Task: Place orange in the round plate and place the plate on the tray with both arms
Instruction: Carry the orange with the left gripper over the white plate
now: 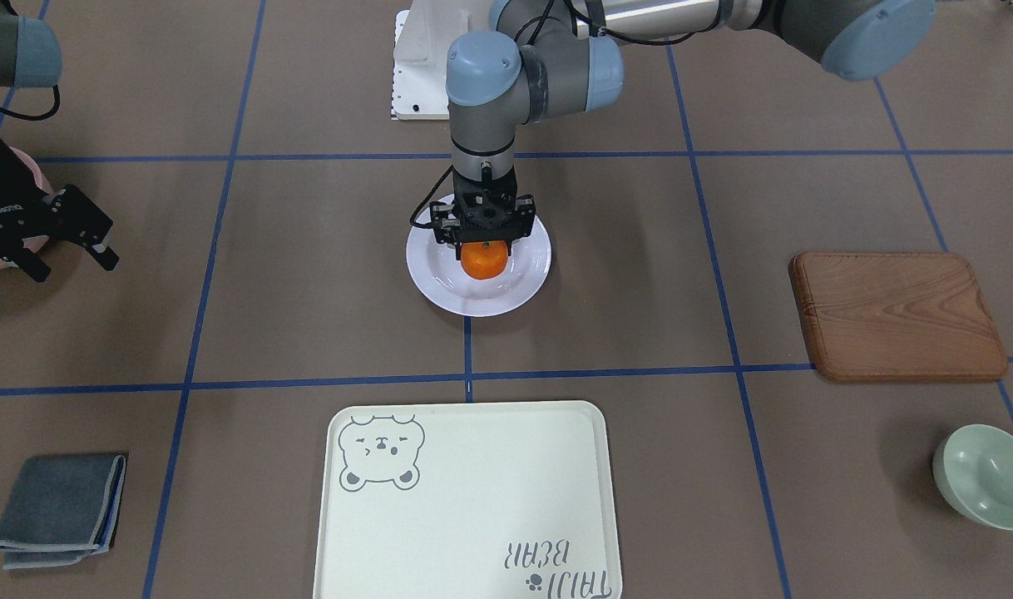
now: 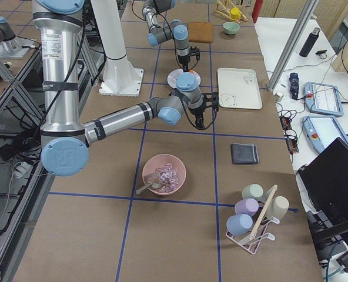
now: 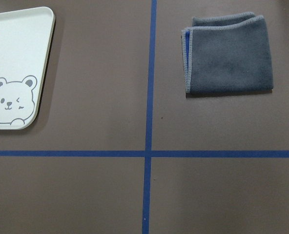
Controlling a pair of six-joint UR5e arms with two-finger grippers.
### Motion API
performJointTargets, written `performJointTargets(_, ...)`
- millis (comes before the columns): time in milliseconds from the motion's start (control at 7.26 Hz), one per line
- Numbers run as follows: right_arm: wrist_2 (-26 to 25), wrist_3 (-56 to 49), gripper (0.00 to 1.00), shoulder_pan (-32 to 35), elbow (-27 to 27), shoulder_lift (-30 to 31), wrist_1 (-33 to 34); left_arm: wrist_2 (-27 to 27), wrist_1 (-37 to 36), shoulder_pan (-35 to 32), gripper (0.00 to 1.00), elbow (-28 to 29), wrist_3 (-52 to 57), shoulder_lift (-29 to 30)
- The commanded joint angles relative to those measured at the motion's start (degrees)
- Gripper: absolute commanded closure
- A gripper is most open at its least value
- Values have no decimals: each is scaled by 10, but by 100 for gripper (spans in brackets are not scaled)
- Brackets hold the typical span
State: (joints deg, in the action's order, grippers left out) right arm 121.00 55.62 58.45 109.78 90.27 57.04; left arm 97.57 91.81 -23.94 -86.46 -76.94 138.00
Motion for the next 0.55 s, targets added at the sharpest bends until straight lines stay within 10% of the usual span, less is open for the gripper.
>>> performJointTargets(0,-1,-1,0,0,-1,0,0,-1,10,14,64,17,3,1)
performJointTargets(138,0,0,0,0,0,-1,0,-3,10,14,15,19,4,0)
performJointTargets(413,0,5,0,-1,-1,-11,0,-16,41,10,1,6,10,-3)
